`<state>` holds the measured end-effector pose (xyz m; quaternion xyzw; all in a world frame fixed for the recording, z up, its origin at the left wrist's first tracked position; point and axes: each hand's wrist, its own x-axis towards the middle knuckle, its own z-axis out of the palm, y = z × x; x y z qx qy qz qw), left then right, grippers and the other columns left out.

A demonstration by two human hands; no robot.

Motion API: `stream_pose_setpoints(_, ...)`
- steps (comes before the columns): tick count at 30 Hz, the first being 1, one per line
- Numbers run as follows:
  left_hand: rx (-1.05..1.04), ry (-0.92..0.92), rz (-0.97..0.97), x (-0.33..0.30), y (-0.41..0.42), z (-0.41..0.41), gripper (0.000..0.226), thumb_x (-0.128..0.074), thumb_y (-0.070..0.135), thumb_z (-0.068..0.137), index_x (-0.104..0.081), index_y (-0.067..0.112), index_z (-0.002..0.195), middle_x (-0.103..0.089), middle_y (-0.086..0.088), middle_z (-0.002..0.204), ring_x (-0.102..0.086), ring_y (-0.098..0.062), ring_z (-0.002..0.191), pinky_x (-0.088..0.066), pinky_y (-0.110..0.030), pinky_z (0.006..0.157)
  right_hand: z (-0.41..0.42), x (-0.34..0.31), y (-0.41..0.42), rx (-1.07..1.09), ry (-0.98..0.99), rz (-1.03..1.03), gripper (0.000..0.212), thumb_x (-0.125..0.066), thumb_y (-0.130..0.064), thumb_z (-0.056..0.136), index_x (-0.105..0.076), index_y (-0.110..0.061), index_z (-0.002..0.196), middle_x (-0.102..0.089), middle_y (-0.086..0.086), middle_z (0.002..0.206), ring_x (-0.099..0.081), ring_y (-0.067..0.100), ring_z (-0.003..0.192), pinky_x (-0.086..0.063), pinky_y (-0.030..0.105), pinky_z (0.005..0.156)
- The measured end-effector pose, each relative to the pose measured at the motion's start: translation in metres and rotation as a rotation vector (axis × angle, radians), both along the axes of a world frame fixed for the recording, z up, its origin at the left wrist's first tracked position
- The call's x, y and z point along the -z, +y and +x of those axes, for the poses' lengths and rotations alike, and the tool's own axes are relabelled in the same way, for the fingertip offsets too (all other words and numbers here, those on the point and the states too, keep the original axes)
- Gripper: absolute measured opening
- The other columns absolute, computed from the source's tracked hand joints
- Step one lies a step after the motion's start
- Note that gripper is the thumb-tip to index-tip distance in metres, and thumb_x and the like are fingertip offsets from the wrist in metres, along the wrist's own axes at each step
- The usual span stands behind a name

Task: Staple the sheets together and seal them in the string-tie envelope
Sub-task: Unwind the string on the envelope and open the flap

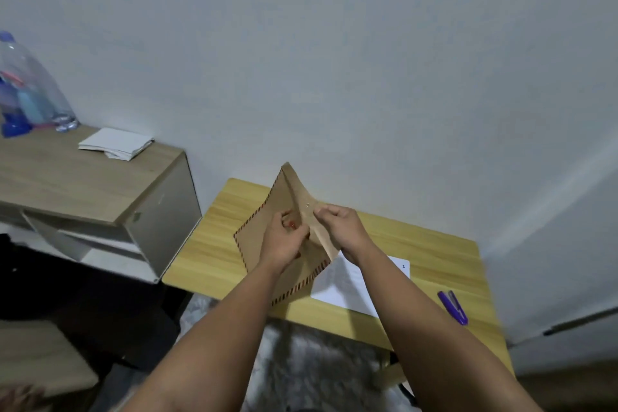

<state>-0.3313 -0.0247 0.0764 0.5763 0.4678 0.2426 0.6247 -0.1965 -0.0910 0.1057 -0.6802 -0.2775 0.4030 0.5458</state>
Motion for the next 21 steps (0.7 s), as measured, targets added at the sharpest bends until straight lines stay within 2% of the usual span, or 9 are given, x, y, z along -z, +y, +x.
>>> stream_pose_setpoints(3, -0.048, 0.177, 0.107, 0.008, -0.012, 0.014, 0.04, -0.06, 0.039, 0.077, -0.052, 0.043, 0.116, -0.072, 0.007, 0.098, -0.072, -0.02, 0.089, -0.064, -0.049, 0.08, 0.014, -0.002, -0.016, 0.022, -0.154, -0.041, 0.019, -0.064, -0.019, 0.101, -0.079, -0.012, 0.092, -0.064, -0.02, 0.057, -0.053, -0.008, 0.048, -0.042, 0.01, 0.051)
stream_pose_setpoints(5, -0.05, 0.271, 0.181, 0.018, -0.018, 0.026, 0.037, -0.054, 0.048, 0.077, -0.055, 0.043, 0.113, -0.071, 0.003, 0.104, -0.073, -0.025, 0.087, -0.065, -0.048, 0.077, 0.023, 0.001, -0.023, 0.018, -0.272, -0.071, 0.025, -0.063, -0.02, 0.099, -0.074, -0.02, 0.077, -0.053, -0.019, 0.047, -0.044, -0.004, 0.043, -0.038, 0.015, 0.049)
stream_pose_setpoints(8, -0.011, 0.346, 0.255, 0.018, -0.038, 0.038, 0.033, -0.043, 0.051, 0.081, -0.057, 0.035, 0.106, -0.071, -0.001, 0.093, -0.072, -0.029, 0.078, -0.065, -0.047, 0.071, 0.033, 0.005, -0.032, 0.019, -0.469, -0.111, 0.029, -0.061, -0.025, 0.096, -0.07, -0.014, 0.07, -0.058, -0.008, 0.054, -0.05, 0.009, 0.052, -0.042, 0.025, 0.056)
stream_pose_setpoints(10, 0.015, 0.374, 0.305, 0.015, -0.051, 0.044, 0.039, -0.039, 0.046, 0.081, -0.063, 0.025, 0.104, -0.072, -0.005, 0.087, -0.071, -0.031, 0.075, -0.065, -0.048, 0.068, 0.039, 0.006, -0.039, 0.014, -0.582, -0.145, 0.025, -0.06, -0.026, 0.096, -0.072, -0.014, 0.078, -0.068, -0.003, 0.068, -0.062, 0.015, 0.064, -0.049, 0.028, 0.064)
stream_pose_setpoints(12, 0.046, 0.421, 0.397, 0.018, -0.058, 0.05, 0.037, -0.042, 0.034, 0.085, -0.067, 0.016, 0.107, -0.071, -0.008, 0.086, -0.07, -0.033, 0.073, -0.064, -0.046, 0.068, 0.044, 0.006, -0.047, 0.002, -0.657, -0.179, 0.016, -0.06, -0.023, 0.094, -0.075, -0.019, 0.099, -0.075, -0.001, 0.083, -0.069, 0.02, 0.078, -0.055, 0.03, 0.071)
stream_pose_setpoints(14, 0.075, 0.453, 0.487, 0.019, -0.063, 0.057, 0.029, -0.046, 0.021, 0.093, -0.065, 0.013, 0.113, -0.072, -0.01, 0.086, -0.069, -0.033, 0.076, -0.061, -0.045, 0.07, 0.047, 0.008, -0.054, -0.034, -0.746, -0.205, 0.037, -0.06, -0.018, 0.092, -0.064, -0.025, 0.129, -0.075, 0.005, 0.093, -0.069, 0.026, 0.085, -0.056, 0.033, 0.074)
stream_pose_setpoints(16, 0.077, 0.461, 0.551, 0.019, -0.067, 0.063, 0.038, -0.046, 0.019, 0.096, -0.057, 0.015, 0.133, -0.074, -0.01, 0.094, -0.069, -0.034, 0.083, -0.056, -0.042, 0.069, 0.05, 0.011, -0.059, -0.078, -0.856, -0.207, 0.053, -0.056, -0.015, 0.094, -0.049, -0.028, 0.145, -0.073, 0.011, 0.095, -0.067, 0.032, 0.087, -0.055, 0.036, 0.071)
stream_pose_setpoints(18, 0.086, 0.47, 0.603, 0.019, -0.07, 0.064, 0.055, -0.042, 0.029, 0.096, -0.043, 0.018, 0.15, -0.075, -0.009, 0.099, -0.07, -0.035, 0.088, -0.05, -0.038, 0.066, 0.054, 0.015, -0.062, -0.089, -0.894, -0.173, 0.054, -0.051, -0.015, 0.098, -0.044, -0.028, 0.15, -0.073, 0.014, 0.099, -0.066, 0.036, 0.089, -0.056, 0.039, 0.073)
stream_pose_setpoints(21, 0.132, 0.477, 0.629, 0.012, -0.075, 0.062, 0.077, -0.035, 0.039, 0.084, -0.029, 0.02, 0.159, -0.076, -0.01, 0.1, -0.07, -0.036, 0.09, -0.048, -0.037, 0.065, 0.056, 0.021, -0.065, -0.074, -0.823, -0.124, 0.049, -0.047, -0.018, 0.102, -0.048, -0.029, 0.149, -0.073, 0.014, 0.096, -0.067, 0.037, 0.087, -0.057, 0.039, 0.073)
